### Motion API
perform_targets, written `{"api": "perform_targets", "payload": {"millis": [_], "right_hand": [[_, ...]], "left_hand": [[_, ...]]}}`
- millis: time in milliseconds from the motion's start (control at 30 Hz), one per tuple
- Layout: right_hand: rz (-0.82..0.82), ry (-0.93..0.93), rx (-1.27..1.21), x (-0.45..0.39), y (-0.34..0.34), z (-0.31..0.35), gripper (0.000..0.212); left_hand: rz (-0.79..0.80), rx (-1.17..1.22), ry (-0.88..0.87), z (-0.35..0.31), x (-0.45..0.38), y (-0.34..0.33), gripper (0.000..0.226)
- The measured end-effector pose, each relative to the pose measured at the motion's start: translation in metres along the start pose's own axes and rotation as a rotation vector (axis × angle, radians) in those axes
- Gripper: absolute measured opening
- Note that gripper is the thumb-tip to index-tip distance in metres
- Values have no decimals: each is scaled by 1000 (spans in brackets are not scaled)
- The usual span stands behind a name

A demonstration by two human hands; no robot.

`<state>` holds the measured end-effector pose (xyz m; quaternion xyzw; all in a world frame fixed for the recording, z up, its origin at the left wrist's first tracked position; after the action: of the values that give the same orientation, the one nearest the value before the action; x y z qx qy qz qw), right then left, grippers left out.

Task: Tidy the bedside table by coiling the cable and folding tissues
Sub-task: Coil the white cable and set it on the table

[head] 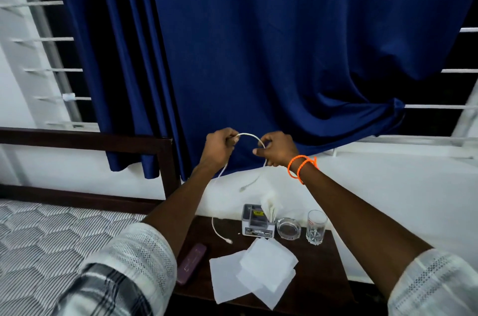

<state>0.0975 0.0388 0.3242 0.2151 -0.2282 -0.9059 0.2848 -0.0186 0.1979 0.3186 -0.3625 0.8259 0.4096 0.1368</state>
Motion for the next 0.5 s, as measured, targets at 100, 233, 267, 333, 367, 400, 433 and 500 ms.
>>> {"api": "perform_targets", "payload": {"millis": [100,233,267,333,367,400,433,500], "right_hand": [[-45,125,61,-5,-1,18,29],[-223,275,167,-12,10,38,34],[-241,303,189,-14,14,43,37],[-232,365,245,-19,20,55,38],[-216,389,266,-21,21,61,35],[-192,402,281,-24,21,66,31],[-164,408,291,-26,21,71,28],[-118,415,306,-29,18,80,25]], "left_hand": [[34,-80,-123,-16,-13,4,19],[0,-143,-233,-26,-31,18,19],[-3,-172,-262,-27,-35,22,18],[1,-213,-299,-29,-40,29,18],[1,-227,-306,-29,-41,32,18],[-3,-239,-311,-30,-43,35,18],[-10,-247,-315,-32,-44,38,18],[-25,-253,-314,-35,-48,44,18]]}}
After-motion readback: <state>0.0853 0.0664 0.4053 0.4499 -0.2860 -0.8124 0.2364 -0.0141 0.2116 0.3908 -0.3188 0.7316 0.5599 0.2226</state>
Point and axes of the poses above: each hand's wrist, its own x-axis away from the middle knuckle, its own y-axis out of the back of the hand, z = x × y, the point moved 3 cm from there along -x, towards the middle knuckle, and after that the axes turned 10 degrees about -x, right-handed, at the moved point
